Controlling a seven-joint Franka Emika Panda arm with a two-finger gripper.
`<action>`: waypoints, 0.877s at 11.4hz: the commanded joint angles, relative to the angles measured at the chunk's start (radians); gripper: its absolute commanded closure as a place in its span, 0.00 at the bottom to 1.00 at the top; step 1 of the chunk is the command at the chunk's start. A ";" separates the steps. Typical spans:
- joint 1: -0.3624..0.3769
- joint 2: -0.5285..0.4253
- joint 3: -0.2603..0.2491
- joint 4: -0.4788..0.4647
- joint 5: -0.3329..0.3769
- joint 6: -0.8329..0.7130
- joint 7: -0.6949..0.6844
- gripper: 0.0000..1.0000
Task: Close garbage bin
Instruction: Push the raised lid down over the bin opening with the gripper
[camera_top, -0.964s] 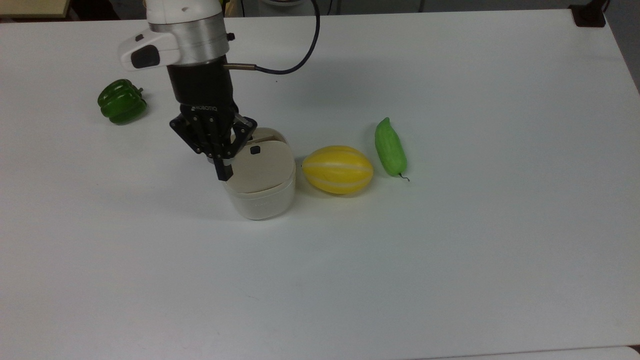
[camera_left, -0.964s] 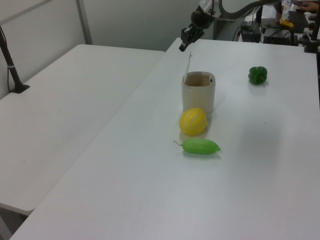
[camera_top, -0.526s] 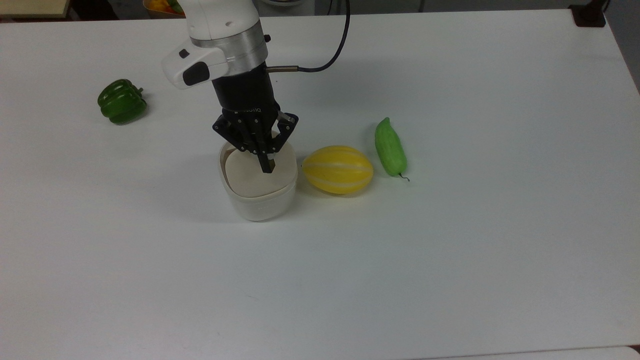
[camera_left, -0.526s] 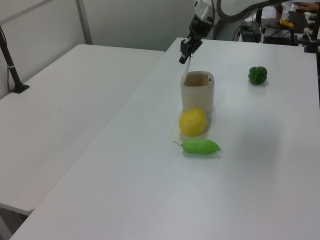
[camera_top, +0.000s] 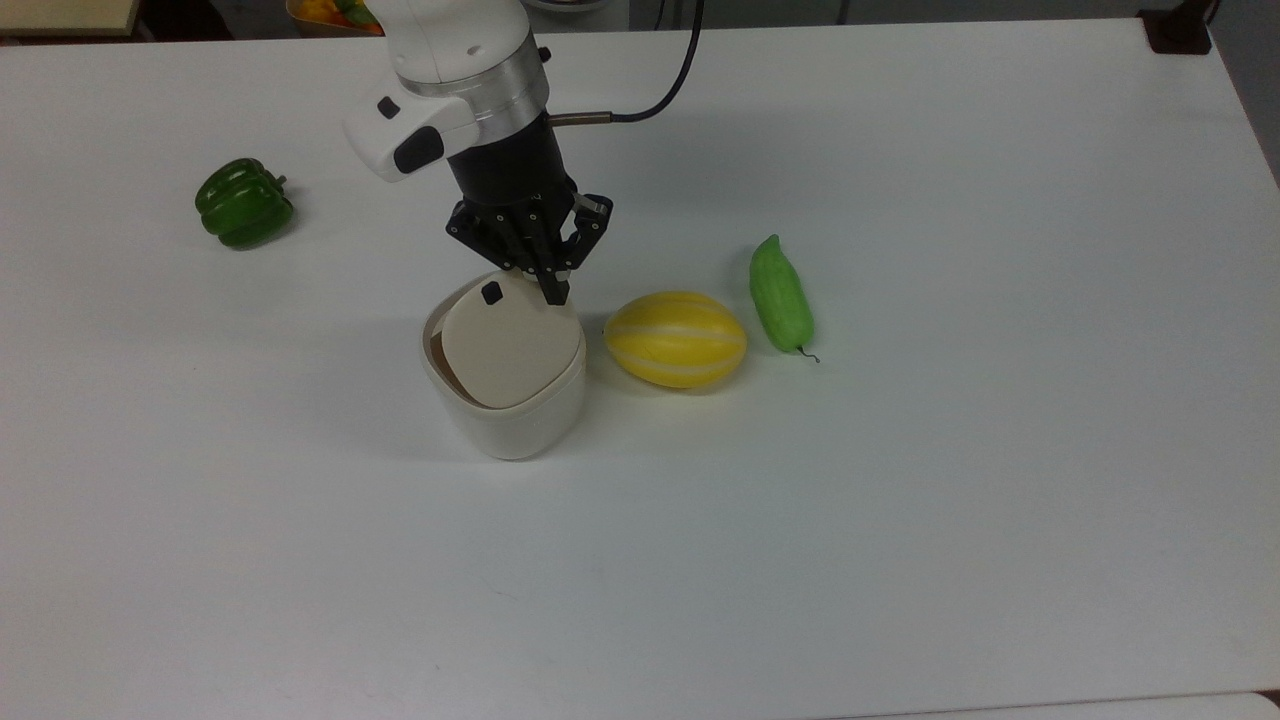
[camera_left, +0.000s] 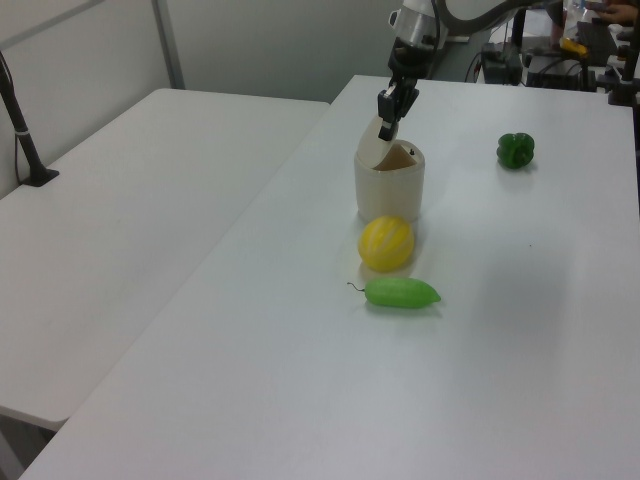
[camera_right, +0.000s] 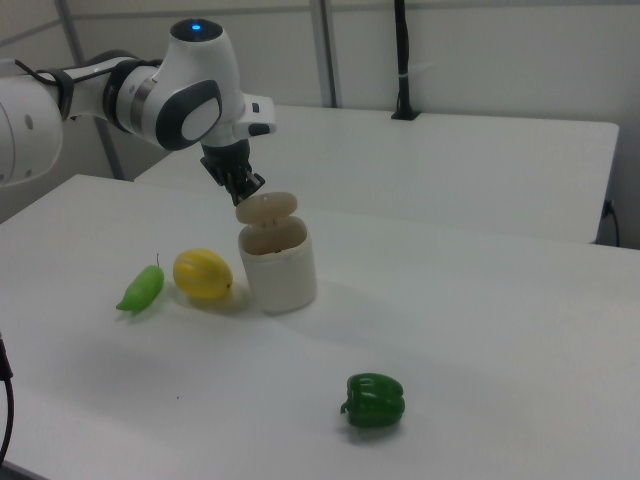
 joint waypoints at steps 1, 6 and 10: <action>-0.004 -0.030 -0.017 -0.012 -0.018 -0.032 -0.010 1.00; -0.019 -0.027 -0.022 -0.020 -0.090 -0.060 -0.008 1.00; -0.030 -0.021 -0.022 -0.023 -0.135 -0.110 -0.015 1.00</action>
